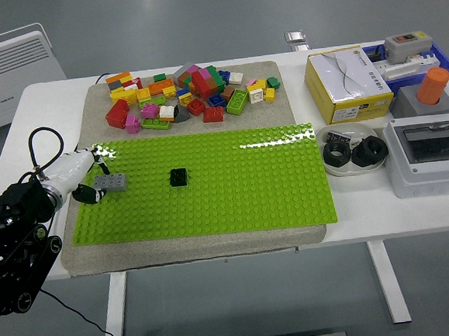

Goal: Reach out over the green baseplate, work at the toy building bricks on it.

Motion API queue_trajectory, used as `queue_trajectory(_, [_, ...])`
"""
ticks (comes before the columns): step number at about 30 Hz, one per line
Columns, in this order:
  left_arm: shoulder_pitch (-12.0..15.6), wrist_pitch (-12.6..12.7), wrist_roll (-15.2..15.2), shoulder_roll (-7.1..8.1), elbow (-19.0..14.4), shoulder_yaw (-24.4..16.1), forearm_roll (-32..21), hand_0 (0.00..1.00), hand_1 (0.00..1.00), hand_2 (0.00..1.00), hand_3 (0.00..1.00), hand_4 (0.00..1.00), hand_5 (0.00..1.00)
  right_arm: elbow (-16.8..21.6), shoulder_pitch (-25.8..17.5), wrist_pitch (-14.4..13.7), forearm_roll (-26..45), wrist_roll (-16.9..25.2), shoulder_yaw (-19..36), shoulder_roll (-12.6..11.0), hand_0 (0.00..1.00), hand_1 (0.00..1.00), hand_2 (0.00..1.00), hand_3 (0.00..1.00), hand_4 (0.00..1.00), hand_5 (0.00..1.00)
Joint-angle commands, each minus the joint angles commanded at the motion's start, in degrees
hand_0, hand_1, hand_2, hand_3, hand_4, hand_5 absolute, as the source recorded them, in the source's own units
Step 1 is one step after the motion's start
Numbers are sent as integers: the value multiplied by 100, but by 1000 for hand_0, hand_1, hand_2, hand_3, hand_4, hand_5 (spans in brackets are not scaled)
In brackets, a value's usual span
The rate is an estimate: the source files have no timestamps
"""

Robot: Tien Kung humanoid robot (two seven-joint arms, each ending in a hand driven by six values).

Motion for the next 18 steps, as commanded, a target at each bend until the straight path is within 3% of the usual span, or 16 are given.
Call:
queue_trajectory(7, [-12,-109,33,14,-13,-2,0,998,998,998,554,605,2,0,-6,22,-36,5,39,-10,684,684,826,967,875,998])
queue_trajectory(14, [-8,-45,11,4,1,-3,0,998,998,998,544,611,2,0,-3,33,-44,7,45,-18,684,683,825,965,874,998])
queue_trajectory(15, [-7,-29,6,2,2,-4,0,998,998,998,501,739,2,0,-2,33,-45,7,45,-19,684,683,824,964,875,998])
queue_trajectory(18, [-2,21,2,-1,14,-16,0,998,998,998,501,739,2,0,-1,34,-38,8,41,-20,684,683,824,964,875,998])
